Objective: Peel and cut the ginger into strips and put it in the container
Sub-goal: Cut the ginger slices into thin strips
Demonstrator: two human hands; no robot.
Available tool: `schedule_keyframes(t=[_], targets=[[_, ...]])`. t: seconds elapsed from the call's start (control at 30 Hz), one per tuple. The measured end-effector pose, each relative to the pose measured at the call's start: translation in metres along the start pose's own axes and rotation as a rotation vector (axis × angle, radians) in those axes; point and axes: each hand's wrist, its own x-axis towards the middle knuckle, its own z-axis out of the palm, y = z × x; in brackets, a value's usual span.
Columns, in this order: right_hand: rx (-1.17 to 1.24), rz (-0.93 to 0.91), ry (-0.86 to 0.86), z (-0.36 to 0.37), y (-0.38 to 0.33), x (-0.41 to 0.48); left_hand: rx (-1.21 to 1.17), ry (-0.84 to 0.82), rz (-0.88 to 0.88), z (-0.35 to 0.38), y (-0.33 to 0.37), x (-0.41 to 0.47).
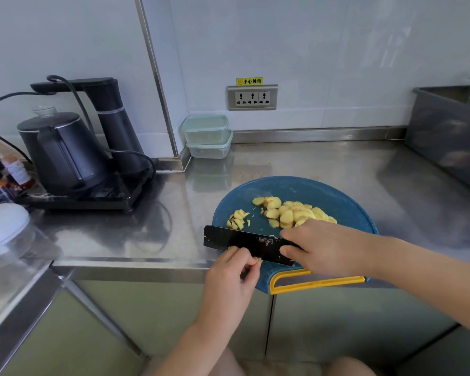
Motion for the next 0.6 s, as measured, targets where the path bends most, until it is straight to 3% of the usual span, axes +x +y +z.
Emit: schedule_keyframes(t=[0.6], targets=[[0.099, 0.058, 0.01, 0.017, -0.007, 0.009, -0.01, -0.001, -0.007, -0.001, -0.001, 0.002]])
